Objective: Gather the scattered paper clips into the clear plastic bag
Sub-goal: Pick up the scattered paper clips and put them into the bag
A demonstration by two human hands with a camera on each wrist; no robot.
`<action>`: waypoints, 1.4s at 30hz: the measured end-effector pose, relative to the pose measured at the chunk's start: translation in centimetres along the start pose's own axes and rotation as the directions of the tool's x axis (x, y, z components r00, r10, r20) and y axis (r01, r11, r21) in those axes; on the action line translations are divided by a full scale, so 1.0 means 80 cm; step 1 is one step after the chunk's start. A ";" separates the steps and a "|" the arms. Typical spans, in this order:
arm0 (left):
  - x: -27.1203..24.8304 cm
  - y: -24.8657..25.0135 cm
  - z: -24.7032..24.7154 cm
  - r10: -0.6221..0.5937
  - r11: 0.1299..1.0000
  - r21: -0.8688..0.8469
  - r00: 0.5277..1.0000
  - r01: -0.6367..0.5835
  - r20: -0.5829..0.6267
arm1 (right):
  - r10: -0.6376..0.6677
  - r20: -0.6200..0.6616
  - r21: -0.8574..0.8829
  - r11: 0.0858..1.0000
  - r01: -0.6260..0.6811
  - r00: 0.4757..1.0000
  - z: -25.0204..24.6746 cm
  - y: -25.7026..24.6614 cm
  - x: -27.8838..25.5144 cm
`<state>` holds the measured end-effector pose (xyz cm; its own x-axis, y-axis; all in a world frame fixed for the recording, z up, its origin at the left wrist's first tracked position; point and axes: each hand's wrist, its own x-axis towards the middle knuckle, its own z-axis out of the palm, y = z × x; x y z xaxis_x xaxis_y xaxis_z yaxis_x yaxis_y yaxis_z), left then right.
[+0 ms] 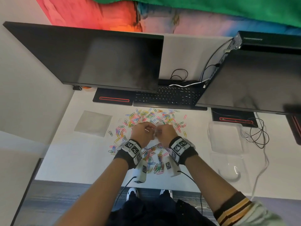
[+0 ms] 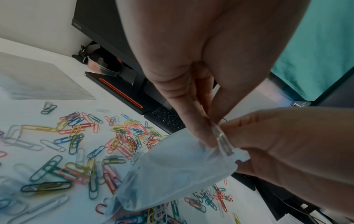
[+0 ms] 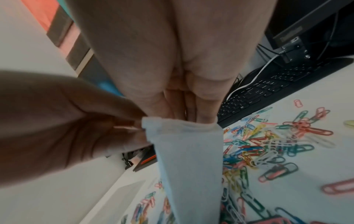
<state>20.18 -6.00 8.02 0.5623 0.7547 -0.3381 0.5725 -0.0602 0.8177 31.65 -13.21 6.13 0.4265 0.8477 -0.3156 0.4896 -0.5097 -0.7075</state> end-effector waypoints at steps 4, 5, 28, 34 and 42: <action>0.001 0.001 -0.007 -0.014 0.999 -0.044 0.999 0.013 -0.035 | -0.165 -0.072 0.074 0.983 0.171 0.984 -0.030 0.003 -0.009; 0.001 0.002 -0.010 -0.014 0.999 -0.039 0.999 0.012 -0.044 | -0.187 -0.119 0.116 0.973 0.201 0.975 -0.038 0.009 -0.011; -0.004 -0.008 -0.044 -0.031 0.999 -0.019 0.997 0.030 -0.068 | -0.012 -0.076 -0.518 0.855 -0.029 0.997 -0.012 0.116 0.078; -0.002 -0.008 -0.044 -0.035 0.999 -0.027 0.998 0.034 -0.053 | 0.095 -0.111 -0.431 0.892 -0.134 0.989 -0.025 0.113 0.075; 0.006 -0.011 -0.044 -0.031 0.999 -0.024 0.999 0.031 -0.022 | 0.478 -0.041 0.579 0.727 -0.370 0.877 -0.057 0.112 0.042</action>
<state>17.81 -3.26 8.78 0.5307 0.7705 -0.3533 0.5750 -0.0210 0.8179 40.92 -15.61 1.63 0.6393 0.4937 -0.5896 -0.2421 -0.5985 -0.7636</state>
